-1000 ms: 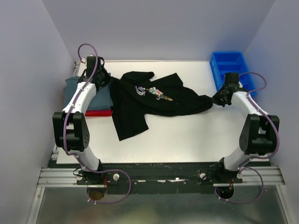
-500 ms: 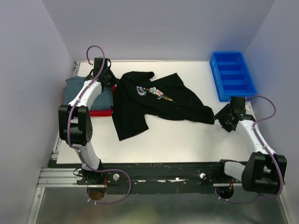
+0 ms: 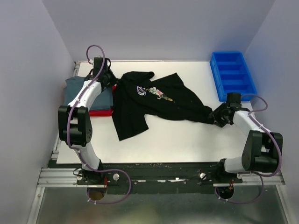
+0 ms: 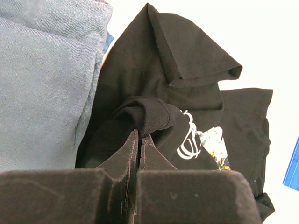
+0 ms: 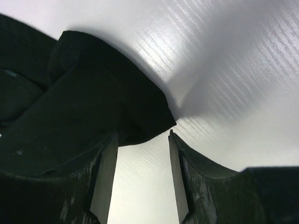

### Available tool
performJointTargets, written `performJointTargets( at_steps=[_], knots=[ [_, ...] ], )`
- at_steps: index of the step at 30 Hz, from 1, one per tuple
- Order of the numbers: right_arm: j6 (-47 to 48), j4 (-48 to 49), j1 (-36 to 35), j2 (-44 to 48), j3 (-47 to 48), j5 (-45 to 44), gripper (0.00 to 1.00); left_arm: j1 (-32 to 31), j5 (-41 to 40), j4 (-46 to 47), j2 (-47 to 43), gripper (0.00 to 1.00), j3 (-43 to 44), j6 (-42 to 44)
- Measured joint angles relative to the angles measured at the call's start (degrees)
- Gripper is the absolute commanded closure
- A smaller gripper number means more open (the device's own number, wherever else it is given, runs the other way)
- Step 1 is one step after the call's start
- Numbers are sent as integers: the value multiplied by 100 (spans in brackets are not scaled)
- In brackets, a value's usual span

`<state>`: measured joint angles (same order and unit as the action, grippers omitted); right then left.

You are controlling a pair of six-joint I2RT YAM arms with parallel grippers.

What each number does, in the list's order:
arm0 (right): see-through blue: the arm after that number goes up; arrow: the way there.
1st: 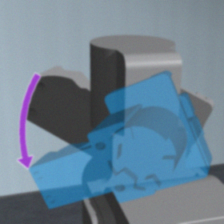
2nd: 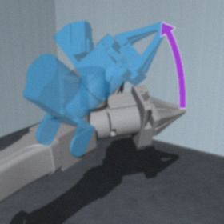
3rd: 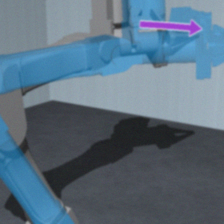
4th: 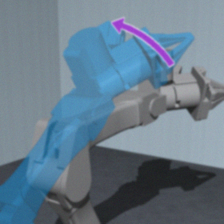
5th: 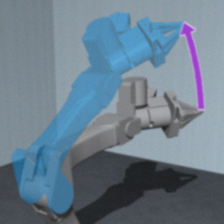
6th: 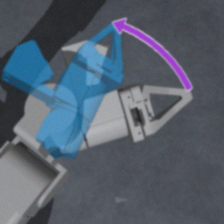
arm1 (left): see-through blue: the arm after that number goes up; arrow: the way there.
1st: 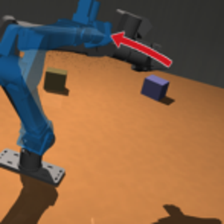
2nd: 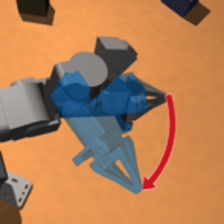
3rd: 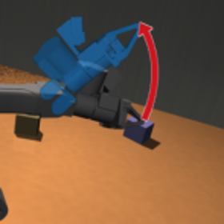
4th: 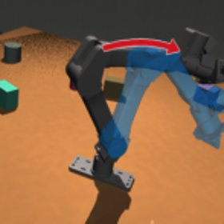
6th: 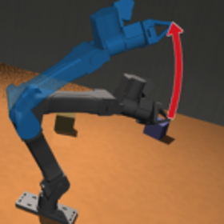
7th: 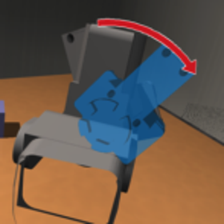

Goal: Fold and stack the t-shirts
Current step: Flatten out the tshirt

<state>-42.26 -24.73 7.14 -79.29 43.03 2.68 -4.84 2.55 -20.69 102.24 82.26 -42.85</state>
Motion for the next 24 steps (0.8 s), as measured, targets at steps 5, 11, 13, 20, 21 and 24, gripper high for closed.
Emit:
performJointTargets(
  at_steps=[5,11,13,20,21,24],
  knots=[
    [-282,35,0,-289,116,4,45,0,-2,-13,-46,100,0,22],
    [-496,37,2,-804,245,2,99,0,-2,-24,-98,100,0,44],
    [-527,20,11,-815,245,0,99,0,0,-39,-98,100,0,63],
    [-153,-66,52,813,4,-492,99,0,-4,-151,-90,100,50,133],
    [-118,-48,74,1141,-59,-542,99,0,-13,-195,-79,100,90,149],
    [-76,-85,111,1786,-251,-636,99,17,-50,-330,-9,100,299,195]
  ],
)
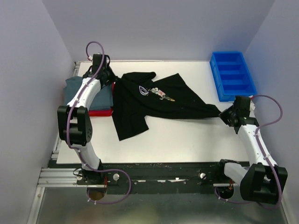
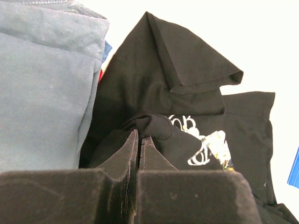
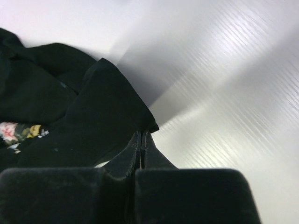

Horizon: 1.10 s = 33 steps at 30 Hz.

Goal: Fold and stack the t-shirts
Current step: Flatten out the tshirt

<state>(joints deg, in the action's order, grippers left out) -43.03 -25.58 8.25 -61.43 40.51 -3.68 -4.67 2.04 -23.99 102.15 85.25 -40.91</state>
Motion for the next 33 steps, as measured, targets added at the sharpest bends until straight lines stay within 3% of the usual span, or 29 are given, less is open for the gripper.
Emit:
performJointTargets(
  at_steps=[3,4,5,6,8,10,13,19,25,33],
  knots=[
    [-9,-168,90,17,-140,-66,95,22,-9,-125,63,100,205,70],
    [-28,-234,140,-44,-201,-87,87,26,-11,-151,63,100,229,81],
    [-55,-286,195,-92,-258,-101,71,31,-20,-168,63,100,240,85],
    [-70,-332,282,-146,-343,-94,50,31,-46,-179,63,89,245,90],
    [-26,-389,472,-245,-520,-33,42,33,-85,-232,63,66,245,109],
    [17,-382,568,-299,-623,122,42,33,-74,-232,63,48,245,153],
    [72,-249,584,-317,-719,507,44,28,39,-227,68,35,249,212],
    [61,48,584,-507,-721,986,49,-251,-28,-238,61,34,247,291],
    [-26,63,584,-1132,-525,1023,49,-1163,-157,-232,-105,34,50,446],
    [-293,66,584,-1281,-396,1025,50,-1547,-179,33,-1196,36,-1432,315]
  ],
)
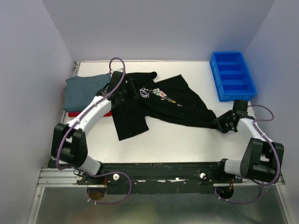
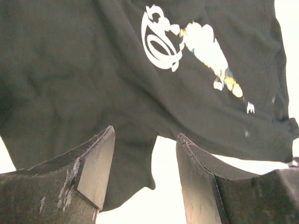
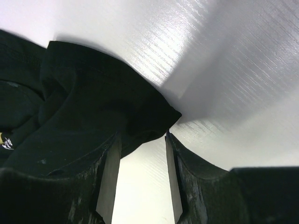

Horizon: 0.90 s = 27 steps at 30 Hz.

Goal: Fold and stack the t-shirts
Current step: Flatten out the tshirt

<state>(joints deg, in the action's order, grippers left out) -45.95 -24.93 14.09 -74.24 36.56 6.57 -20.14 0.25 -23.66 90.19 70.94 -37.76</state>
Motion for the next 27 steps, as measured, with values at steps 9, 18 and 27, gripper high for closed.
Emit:
performJointTargets(
  at_steps=[9,18,27],
  knots=[
    [-341,4,0,-98,-2,-76,52,-389,-164,125,-1886,37,-1794,-538],
    [-669,107,4,-424,-11,-219,99,-369,-787,-337,-3008,39,-2474,-903],
    [-365,251,13,833,-144,-299,99,-369,-1298,-745,-3353,42,-2833,-1241]
  ],
)
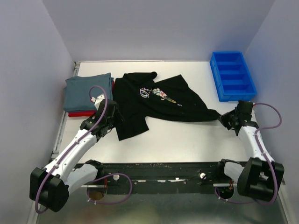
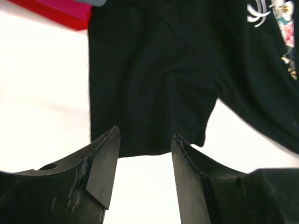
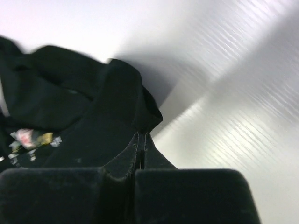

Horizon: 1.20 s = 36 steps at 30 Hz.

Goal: Fold and stack the t-shirts
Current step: Flatten out the tshirt

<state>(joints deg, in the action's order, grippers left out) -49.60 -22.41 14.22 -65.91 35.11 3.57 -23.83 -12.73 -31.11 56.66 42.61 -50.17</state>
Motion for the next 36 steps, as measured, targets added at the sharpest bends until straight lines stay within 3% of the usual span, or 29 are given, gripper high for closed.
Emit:
performJointTargets(
  at_steps=[9,19,28,33,36],
  knots=[
    [457,835,0,1794,-682,190,99,0,-9,111,52,43,-745,-509],
    [476,1252,4,1687,-1001,533,99,0,-72,83,151,41,-1165,-844],
    [479,1401,4,1681,-1001,671,99,0,-170,133,973,42,-1165,-776],
    [481,1405,4,1685,-1001,671,99,2,-120,365,1250,50,-1069,-680],
    [485,1403,4,1685,-1001,669,99,-52,-92,485,1453,66,-964,-636]
  ],
)
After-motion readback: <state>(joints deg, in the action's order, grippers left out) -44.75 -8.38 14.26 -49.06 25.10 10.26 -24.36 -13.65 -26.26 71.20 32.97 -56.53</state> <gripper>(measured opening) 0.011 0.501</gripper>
